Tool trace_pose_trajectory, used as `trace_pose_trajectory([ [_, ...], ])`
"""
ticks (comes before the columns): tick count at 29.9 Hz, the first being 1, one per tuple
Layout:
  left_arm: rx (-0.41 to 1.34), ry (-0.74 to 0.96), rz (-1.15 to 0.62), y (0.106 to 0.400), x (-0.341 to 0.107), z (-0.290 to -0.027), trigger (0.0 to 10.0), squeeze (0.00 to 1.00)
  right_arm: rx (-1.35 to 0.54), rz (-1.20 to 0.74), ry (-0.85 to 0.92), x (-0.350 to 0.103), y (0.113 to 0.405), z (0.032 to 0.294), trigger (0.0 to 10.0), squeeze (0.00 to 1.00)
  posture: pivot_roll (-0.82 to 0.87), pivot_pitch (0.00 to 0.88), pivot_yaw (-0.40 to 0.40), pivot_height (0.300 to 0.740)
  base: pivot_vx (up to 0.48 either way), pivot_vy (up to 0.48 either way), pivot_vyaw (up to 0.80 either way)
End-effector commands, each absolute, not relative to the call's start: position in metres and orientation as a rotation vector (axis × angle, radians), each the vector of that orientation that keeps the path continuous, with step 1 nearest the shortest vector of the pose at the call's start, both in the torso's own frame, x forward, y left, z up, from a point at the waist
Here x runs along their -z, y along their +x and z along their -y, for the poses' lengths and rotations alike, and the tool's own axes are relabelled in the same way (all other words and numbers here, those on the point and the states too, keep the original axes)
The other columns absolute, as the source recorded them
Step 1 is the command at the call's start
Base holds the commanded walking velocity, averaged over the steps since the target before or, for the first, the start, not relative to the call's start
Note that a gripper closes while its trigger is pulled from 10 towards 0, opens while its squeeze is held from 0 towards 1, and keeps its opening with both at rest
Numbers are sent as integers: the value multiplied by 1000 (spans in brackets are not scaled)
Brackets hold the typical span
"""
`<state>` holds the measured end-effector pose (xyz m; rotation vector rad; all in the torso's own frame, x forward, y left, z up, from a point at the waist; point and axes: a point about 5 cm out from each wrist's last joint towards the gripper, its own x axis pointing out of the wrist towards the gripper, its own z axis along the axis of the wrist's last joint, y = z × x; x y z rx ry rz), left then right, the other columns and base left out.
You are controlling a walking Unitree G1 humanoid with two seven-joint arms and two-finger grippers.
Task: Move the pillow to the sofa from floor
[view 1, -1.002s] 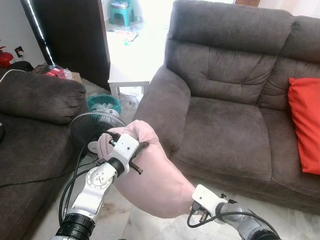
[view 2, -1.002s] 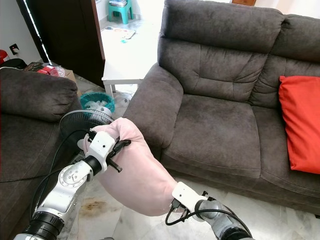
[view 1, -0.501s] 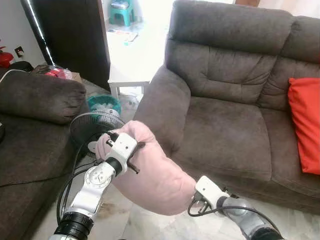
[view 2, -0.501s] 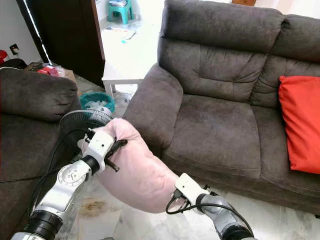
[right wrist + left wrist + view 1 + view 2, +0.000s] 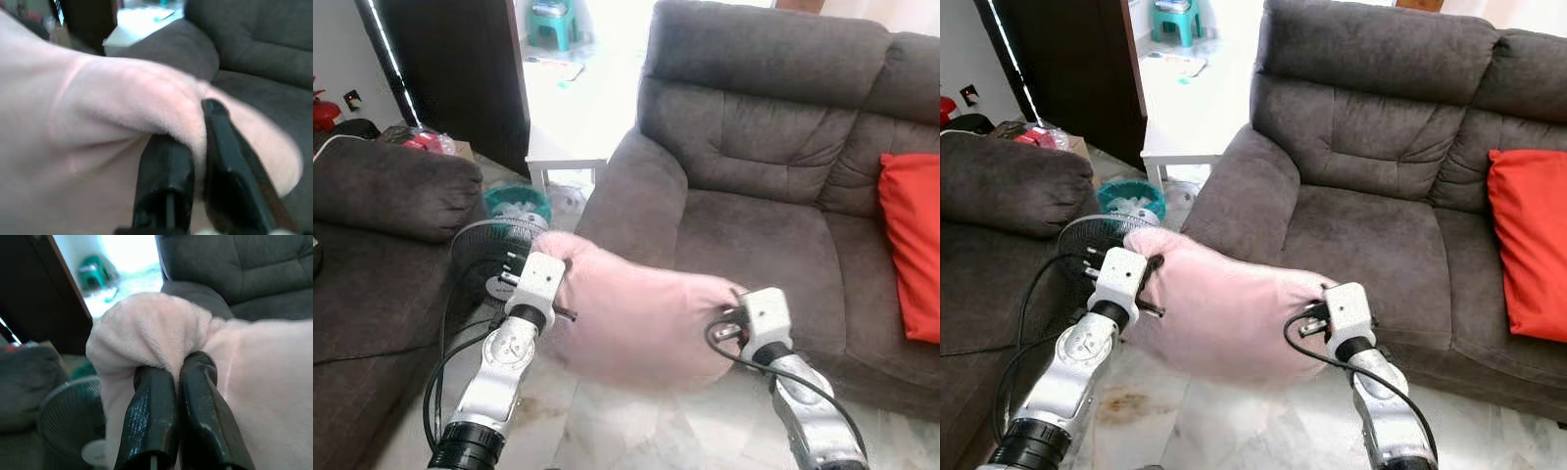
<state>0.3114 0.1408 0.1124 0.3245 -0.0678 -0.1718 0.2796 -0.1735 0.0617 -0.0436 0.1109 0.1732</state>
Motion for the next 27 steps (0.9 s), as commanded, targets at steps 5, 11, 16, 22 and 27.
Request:
trace_pose_trajectory([
  [5, 153, 360, 167, 307, -124, -131, 10000, 0, -83, 25, 65, -90, 273, 177, 10000, 0, 127, 0, -81, 740, 0, 0, 0],
  [11, 113, 309, 201, 303, -128, -132, 10000, 0, -31, 79, 114, -100, 270, 174, 10000, 0, 131, 0, -83, 740, 0, 0, 0],
  [16, 82, 331, 206, 304, -129, -142, 10000, 0, -31, 85, 112, -105, 272, 171, 10000, 0, 128, 0, -84, 740, 0, 0, 0],
  [22, 39, 417, 209, 311, -130, -163, 10000, 0, -35, 74, 92, -105, 272, 172, 10000, 0, 128, 0, -88, 740, 0, 0, 0],
  [27, 23, 414, 216, 314, -135, -170, 10000, 0, -37, 68, 82, -104, 273, 173, 10000, 0, 130, 0, -88, 740, 0, 0, 0],
])
